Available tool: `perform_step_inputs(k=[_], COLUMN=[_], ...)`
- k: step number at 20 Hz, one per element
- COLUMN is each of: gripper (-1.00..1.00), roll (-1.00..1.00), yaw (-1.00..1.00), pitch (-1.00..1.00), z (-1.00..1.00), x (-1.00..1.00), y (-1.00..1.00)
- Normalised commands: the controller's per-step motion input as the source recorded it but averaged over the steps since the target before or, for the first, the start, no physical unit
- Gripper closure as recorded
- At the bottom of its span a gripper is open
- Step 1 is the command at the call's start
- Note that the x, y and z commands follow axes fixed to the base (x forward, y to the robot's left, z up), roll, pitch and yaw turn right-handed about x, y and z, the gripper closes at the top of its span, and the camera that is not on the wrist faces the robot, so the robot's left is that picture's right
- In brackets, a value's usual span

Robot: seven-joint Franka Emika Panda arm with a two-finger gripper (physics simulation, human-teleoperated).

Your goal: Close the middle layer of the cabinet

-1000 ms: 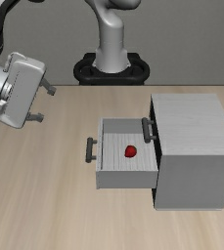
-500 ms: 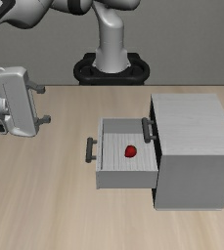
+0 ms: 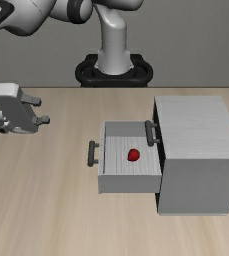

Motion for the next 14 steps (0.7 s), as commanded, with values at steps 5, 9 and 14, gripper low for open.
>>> perform_step_inputs(k=[5, 9, 14], gripper=[-1.00, -1.00, -1.00], roll=[0.00, 0.00, 0.00], yaw=[0.00, 0.00, 0.00], pitch=[0.45, 0.45, 0.49], z=[0.00, 0.00, 0.00], x=[0.00, 0.00, 0.00], y=[0.00, 0.00, 0.00])
